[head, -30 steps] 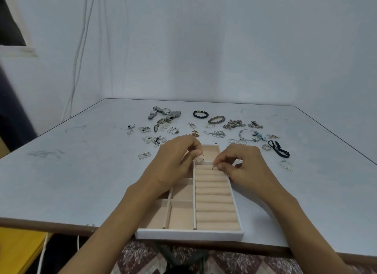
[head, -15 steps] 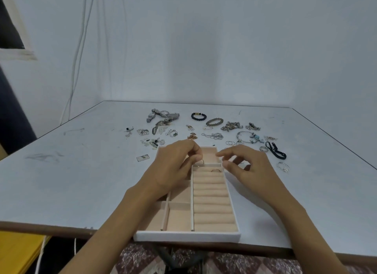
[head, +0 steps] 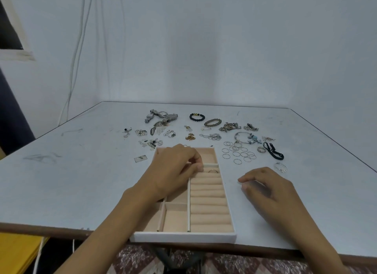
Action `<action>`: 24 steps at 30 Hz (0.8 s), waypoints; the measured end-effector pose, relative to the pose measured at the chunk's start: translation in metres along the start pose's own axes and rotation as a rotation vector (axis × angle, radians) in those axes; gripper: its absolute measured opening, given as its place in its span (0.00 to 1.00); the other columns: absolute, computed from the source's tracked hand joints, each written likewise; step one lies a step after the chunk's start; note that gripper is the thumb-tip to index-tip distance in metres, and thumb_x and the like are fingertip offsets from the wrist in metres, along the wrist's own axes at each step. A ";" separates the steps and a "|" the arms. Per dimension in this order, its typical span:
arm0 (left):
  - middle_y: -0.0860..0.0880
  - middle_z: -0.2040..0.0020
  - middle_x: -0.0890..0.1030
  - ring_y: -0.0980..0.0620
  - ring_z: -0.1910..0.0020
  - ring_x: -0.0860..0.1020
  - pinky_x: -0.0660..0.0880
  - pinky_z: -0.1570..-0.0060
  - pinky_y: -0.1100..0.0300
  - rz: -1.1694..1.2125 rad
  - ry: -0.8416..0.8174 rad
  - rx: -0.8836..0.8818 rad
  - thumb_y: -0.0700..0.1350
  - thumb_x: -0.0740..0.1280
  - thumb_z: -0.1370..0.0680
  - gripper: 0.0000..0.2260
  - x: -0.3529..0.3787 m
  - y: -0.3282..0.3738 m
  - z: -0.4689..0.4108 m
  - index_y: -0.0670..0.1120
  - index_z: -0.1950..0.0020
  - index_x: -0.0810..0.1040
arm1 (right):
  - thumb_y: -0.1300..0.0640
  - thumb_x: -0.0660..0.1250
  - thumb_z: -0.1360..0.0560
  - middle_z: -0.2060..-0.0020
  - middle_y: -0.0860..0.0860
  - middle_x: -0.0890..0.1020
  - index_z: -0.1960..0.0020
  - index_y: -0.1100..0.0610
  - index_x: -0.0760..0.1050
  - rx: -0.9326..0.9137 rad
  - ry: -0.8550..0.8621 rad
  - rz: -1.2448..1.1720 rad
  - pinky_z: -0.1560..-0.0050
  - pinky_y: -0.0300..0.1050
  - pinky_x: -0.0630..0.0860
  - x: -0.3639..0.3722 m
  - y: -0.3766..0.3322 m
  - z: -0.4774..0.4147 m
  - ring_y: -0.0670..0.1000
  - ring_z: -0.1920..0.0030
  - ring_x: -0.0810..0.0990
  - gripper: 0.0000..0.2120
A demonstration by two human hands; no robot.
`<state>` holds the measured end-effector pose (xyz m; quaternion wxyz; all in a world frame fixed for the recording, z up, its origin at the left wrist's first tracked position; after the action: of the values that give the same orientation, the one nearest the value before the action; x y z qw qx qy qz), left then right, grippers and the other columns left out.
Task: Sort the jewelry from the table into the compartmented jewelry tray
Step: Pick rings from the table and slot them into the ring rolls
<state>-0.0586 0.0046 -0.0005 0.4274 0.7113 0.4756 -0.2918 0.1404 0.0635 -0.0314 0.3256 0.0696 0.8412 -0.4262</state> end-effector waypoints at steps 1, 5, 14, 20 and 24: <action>0.61 0.63 0.79 0.62 0.56 0.73 0.70 0.53 0.58 -0.003 0.004 0.004 0.54 0.63 0.23 0.06 0.000 0.000 0.000 0.55 0.56 0.76 | 0.52 0.67 0.28 0.54 0.41 0.81 0.54 0.48 0.82 -0.002 -0.009 0.013 0.50 0.29 0.68 0.000 0.000 0.000 0.38 0.48 0.76 0.05; 0.60 0.62 0.77 0.59 0.57 0.72 0.72 0.53 0.52 -0.040 0.001 0.031 0.55 0.61 0.24 0.07 0.002 0.000 -0.001 0.55 0.56 0.75 | 0.49 0.63 0.31 0.55 0.41 0.80 0.55 0.48 0.82 0.005 -0.024 0.010 0.50 0.26 0.67 0.001 0.000 0.000 0.38 0.48 0.76 0.10; 0.58 0.58 0.78 0.59 0.57 0.73 0.73 0.52 0.49 -0.043 -0.038 0.011 0.58 0.56 0.24 0.11 0.005 -0.003 -0.001 0.56 0.56 0.75 | 0.48 0.61 0.31 0.54 0.40 0.78 0.54 0.47 0.81 -0.001 -0.064 0.086 0.52 0.24 0.64 0.005 0.000 0.000 0.37 0.48 0.74 0.11; 0.58 0.58 0.79 0.59 0.56 0.75 0.74 0.52 0.50 0.026 -0.053 -0.002 0.56 0.60 0.24 0.09 0.007 -0.006 -0.001 0.54 0.56 0.76 | 0.49 0.61 0.30 0.54 0.40 0.78 0.54 0.48 0.80 -0.006 -0.070 0.097 0.51 0.24 0.64 0.006 -0.001 0.001 0.38 0.48 0.74 0.11; 0.55 0.59 0.81 0.57 0.56 0.78 0.77 0.52 0.56 0.218 -0.095 -0.074 0.50 0.67 0.24 0.03 0.008 -0.009 -0.002 0.51 0.56 0.78 | 0.59 0.68 0.25 0.54 0.41 0.79 0.54 0.50 0.81 0.009 -0.039 0.059 0.51 0.28 0.68 0.002 0.000 0.000 0.39 0.49 0.76 0.05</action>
<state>-0.0640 0.0116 -0.0095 0.5046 0.7279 0.3852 -0.2592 0.1389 0.0631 -0.0332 0.3541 0.0877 0.8302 -0.4215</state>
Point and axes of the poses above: each hand's wrist, its own z-axis away from the middle knuckle, its own x-axis out of the palm, y = z × x, the point moved 8 cm from there along -z, towards the middle knuckle
